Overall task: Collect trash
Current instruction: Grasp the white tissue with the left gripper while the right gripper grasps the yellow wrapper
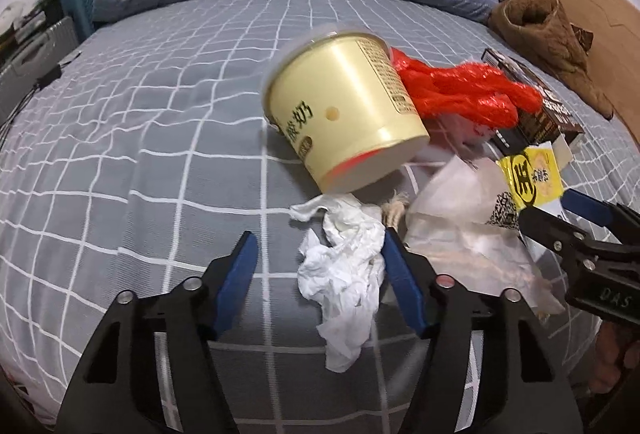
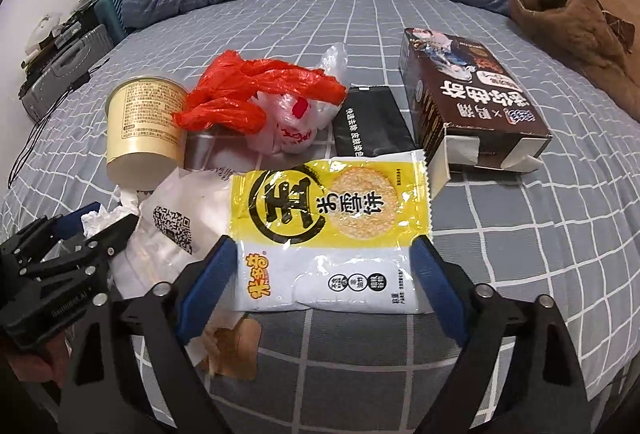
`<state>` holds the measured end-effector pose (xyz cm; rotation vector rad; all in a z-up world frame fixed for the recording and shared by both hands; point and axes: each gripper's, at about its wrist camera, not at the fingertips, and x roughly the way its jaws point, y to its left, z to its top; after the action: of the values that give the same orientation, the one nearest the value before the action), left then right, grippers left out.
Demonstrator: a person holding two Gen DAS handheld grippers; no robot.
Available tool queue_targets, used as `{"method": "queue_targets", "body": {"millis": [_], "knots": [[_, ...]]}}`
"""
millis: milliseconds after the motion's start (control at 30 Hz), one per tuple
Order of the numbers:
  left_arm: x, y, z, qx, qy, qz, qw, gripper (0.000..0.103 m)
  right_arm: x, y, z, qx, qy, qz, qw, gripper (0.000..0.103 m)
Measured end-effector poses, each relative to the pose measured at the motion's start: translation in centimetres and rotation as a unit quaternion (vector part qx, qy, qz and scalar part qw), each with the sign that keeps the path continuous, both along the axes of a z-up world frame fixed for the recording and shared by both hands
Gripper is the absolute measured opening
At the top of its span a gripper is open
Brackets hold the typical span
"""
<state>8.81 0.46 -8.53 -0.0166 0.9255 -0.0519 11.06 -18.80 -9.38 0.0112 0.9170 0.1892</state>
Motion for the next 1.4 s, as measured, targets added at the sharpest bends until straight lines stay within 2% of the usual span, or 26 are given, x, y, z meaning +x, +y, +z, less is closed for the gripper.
{"method": "queue_targets", "body": {"millis": [267,433,600,733,767,800,933,1100,1400], "knots": [[-0.4,-0.5,-0.3,-0.007,0.002,-0.004,1.0,0.037,0.3,0.0,-0.9,0.007,0.015,0.0,1.0,0.073],[-0.5,-0.6,-0.2,-0.014,-0.001,0.0,0.9999,0.03,0.5,0.2,-1.3,0.011,0.028,0.011,0.999,0.059],[-0.7,-0.6,0.0,-0.019,-0.002,0.002,0.9998,0.027,0.5,0.3,-1.4,0.012,0.034,0.016,0.999,0.044],[-0.7,-0.5,0.1,-0.02,-0.003,0.006,0.9998,0.027,0.5,0.4,-1.3,0.02,0.035,0.019,0.999,0.037],[-0.7,-0.5,0.1,-0.021,-0.003,0.007,0.9998,0.027,0.5,0.4,-1.3,0.026,0.036,0.024,0.999,0.028],[-0.7,-0.5,0.2,-0.021,-0.003,0.008,0.9997,0.027,0.5,0.5,-1.2,0.026,0.036,0.025,0.999,0.026],[-0.9,-0.5,0.3,-0.018,-0.007,0.009,0.9998,0.026,0.4,0.5,-1.1,0.024,0.033,0.024,0.999,0.023],[-1.2,-0.2,0.5,-0.019,-0.009,0.01,0.9997,0.026,0.4,0.2,-0.8,0.028,0.03,0.018,0.999,0.012],[-1.8,0.3,1.2,-0.018,-0.014,0.013,0.9997,0.024,-0.3,0.0,0.1,0.026,0.017,0.017,0.999,0.01]]}}
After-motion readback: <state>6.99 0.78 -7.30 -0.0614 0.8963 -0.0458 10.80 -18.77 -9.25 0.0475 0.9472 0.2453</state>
